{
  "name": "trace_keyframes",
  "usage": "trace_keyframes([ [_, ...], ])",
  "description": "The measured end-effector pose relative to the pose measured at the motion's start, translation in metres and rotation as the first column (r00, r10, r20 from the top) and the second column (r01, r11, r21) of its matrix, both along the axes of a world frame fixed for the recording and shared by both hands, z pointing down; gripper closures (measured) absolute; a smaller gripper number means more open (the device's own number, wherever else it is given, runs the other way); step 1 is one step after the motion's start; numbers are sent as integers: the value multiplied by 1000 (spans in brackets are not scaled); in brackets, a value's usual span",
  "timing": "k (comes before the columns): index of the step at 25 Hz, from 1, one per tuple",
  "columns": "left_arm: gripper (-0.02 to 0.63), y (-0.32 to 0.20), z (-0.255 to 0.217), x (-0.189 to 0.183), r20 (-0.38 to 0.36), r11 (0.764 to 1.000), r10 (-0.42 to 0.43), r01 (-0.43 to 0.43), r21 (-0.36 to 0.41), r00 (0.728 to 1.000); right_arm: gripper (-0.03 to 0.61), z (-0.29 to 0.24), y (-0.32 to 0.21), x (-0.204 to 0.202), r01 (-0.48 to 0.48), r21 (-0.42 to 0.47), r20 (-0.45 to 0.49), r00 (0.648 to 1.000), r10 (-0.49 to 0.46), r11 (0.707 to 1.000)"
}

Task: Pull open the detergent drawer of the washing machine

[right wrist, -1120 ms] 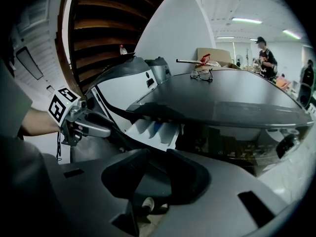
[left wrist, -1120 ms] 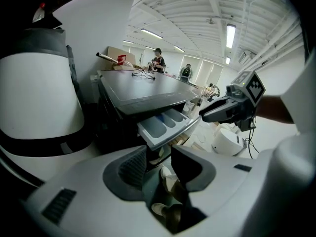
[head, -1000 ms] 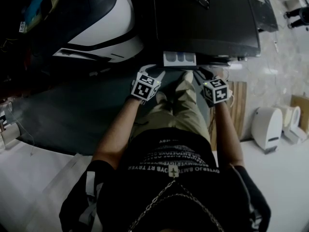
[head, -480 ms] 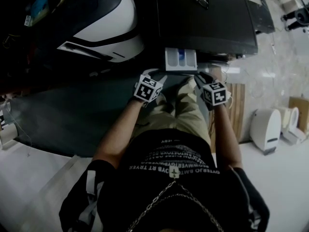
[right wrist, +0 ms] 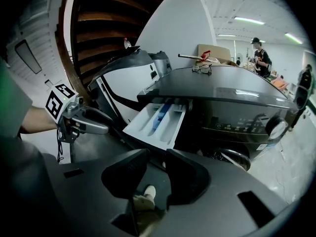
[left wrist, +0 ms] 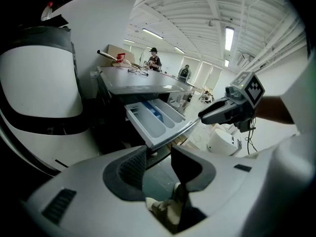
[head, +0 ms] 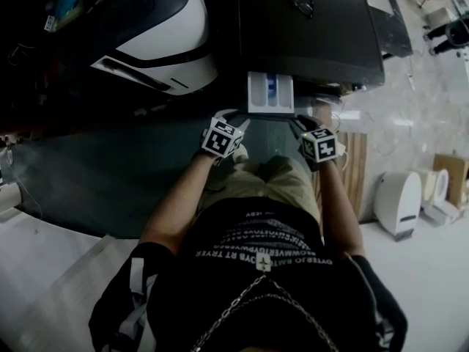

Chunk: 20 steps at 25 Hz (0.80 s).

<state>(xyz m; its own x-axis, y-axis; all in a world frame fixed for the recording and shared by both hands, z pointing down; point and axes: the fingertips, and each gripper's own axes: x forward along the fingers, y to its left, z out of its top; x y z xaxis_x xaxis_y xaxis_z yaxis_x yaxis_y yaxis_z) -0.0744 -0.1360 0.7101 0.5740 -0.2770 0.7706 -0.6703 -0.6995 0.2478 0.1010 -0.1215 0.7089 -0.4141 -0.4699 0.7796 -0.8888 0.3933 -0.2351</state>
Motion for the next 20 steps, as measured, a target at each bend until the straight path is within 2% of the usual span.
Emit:
trace_keyframes([
  [8,463,3,-2,2,-14,997,-71,71,-8,997,477,0,3,2,59,-20,27,998,-59,998],
  [12,463,-2,-2,0,-25,993,-117,118,10,993,477,1,5,7,51,-15,23,998,-51,999],
  [14,463,0,-8,-2,-35,987,-159,160,19,987,477,-8,8,11,37,26,18,999,-38,999],
  [17,474,4,-29,-3,-79,974,-205,211,76,975,477,-37,13,13,25,107,58,998,-31,994],
  [20,547,9,-64,3,-158,961,-209,232,149,965,497,-75,16,12,69,189,89,992,-87,980],
])
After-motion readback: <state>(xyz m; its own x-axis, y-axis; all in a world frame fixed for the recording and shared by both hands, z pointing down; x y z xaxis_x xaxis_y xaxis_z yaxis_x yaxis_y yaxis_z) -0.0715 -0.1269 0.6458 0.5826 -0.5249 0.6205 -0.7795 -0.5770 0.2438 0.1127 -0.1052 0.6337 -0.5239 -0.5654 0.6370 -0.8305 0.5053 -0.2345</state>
